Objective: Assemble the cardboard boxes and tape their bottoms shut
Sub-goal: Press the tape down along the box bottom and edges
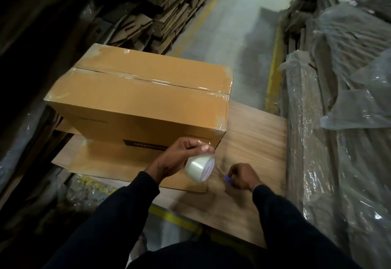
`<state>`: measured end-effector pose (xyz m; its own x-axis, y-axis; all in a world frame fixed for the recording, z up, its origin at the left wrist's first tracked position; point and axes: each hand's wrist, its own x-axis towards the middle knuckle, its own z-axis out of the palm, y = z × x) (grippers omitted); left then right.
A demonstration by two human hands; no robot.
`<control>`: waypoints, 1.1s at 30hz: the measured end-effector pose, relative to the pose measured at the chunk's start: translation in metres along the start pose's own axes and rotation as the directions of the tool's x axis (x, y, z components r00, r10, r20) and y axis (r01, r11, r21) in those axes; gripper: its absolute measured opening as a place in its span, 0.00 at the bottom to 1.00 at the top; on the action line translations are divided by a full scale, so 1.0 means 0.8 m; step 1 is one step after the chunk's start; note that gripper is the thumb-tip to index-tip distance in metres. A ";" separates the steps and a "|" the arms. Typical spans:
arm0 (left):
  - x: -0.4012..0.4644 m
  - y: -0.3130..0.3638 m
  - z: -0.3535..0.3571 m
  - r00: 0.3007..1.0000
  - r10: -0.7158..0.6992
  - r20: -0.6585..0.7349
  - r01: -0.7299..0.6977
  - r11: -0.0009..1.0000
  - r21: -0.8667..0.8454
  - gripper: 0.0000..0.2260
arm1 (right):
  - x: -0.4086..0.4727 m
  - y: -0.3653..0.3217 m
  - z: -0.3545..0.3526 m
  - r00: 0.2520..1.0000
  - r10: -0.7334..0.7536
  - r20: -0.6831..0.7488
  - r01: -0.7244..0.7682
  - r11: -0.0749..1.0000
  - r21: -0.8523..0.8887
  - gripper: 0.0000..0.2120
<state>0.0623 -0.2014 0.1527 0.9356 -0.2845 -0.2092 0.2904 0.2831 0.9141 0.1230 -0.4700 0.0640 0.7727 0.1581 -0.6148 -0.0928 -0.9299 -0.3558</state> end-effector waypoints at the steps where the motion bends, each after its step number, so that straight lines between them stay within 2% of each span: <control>1: 0.000 0.012 -0.003 1.000 0.022 0.013 -0.021 0.998 -0.054 0.08 | -0.007 0.005 0.024 0.999 0.042 -0.035 -0.043 0.999 -0.029 0.09; 3: 0.004 0.038 -0.010 0.996 0.087 0.025 -0.083 0.989 -0.121 0.09 | -0.019 0.010 0.066 0.991 0.087 -0.100 -0.096 0.992 -0.080 0.11; 5: 0.014 0.065 -0.017 0.991 0.134 -0.015 -0.134 0.974 -0.182 0.11 | -0.025 0.009 0.089 0.982 0.141 -0.124 -0.146 0.989 -0.030 0.14; 8: 0.037 0.094 -0.031 0.980 0.187 -0.074 -0.201 0.937 -0.286 0.11 | -0.021 0.003 0.080 0.987 0.160 -0.008 -0.160 0.987 -0.023 0.14; 10: 0.052 0.102 -0.045 0.982 0.164 -0.092 -0.186 0.921 -0.342 0.10 | -0.018 -0.003 0.046 0.998 0.058 -0.036 -0.060 0.998 -0.034 0.07; 11: 0.060 0.104 -0.052 0.987 0.143 -0.067 -0.158 0.902 -0.401 0.09 | -0.022 -0.008 0.022 0.991 -0.022 -0.135 0.025 0.999 0.025 0.07; 13: 0.072 0.106 -0.060 0.991 0.132 0.015 -0.105 0.850 -0.517 0.10 | -0.036 -0.028 -0.033 0.928 -0.082 -0.363 0.195 0.938 0.286 0.14; 15: 0.082 0.105 -0.065 0.989 0.142 0.051 -0.093 0.843 -0.530 0.10 | -0.054 -0.059 -0.086 0.855 -0.182 -0.485 0.387 0.846 0.366 0.18; 17: 0.090 0.103 -0.065 0.990 0.133 0.050 -0.091 0.862 -0.498 0.09 | -0.056 -0.085 -0.116 0.805 -0.302 -0.511 0.485 0.830 0.273 0.22; 18: 0.093 0.102 -0.065 0.992 0.118 0.043 -0.083 0.870 -0.486 0.09 | -0.052 -0.097 -0.119 0.803 -0.334 -0.494 0.496 0.834 0.241 0.24; 20: 0.098 0.102 -0.065 0.997 0.073 0.014 -0.057 0.866 -0.497 0.08 | -0.035 -0.110 -0.114 0.819 -0.347 -0.456 0.483 0.847 0.222 0.29; 22: 0.103 0.102 -0.066 0.999 0.012 -0.031 -0.026 0.851 -0.524 0.08 | -0.022 -0.114 -0.101 0.814 -0.343 -0.469 0.485 0.846 0.223 0.29; 25: 0.105 0.101 -0.067 1.000 -0.026 0.001 0.022 0.840 -0.542 0.08 | -0.006 -0.100 -0.068 0.692 -0.398 -0.602 0.511 0.860 0.019 0.26; 27: 0.106 0.097 -0.069 0.999 -0.035 0.030 0.046 0.846 -0.531 0.08 | 0.002 -0.097 -0.044 0.642 -0.384 -0.664 0.507 0.862 -0.009 0.28; 29: 0.107 0.095 -0.072 0.999 -0.037 0.023 0.044 0.852 -0.521 0.08 | 0.015 -0.089 -0.024 0.656 -0.351 -0.668 0.522 0.850 0.067 0.24; 31: 0.107 0.095 -0.072 0.999 -0.029 0.017 0.033 0.859 -0.511 0.08 | 0.027 -0.080 -0.003 0.738 -0.344 -0.580 0.478 0.874 0.090 0.07; 32: 0.106 0.095 -0.071 0.999 -0.031 0.013 0.033 0.861 -0.508 0.08 | 0.029 -0.073 0.012 0.794 -0.301 -0.528 0.417 0.902 0.112 0.04; 33: 0.105 0.095 -0.069 0.999 -0.036 0.008 0.035 0.861 -0.507 0.08 | 0.031 -0.066 0.029 0.824 -0.217 -0.524 0.344 0.926 0.156 0.07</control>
<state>0.1737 -0.1532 0.1851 0.9228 -0.3022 -0.2392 0.3851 0.6980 0.6037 0.1326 -0.4096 0.0511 0.9855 0.1584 -0.0602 0.0816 -0.7551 -0.6505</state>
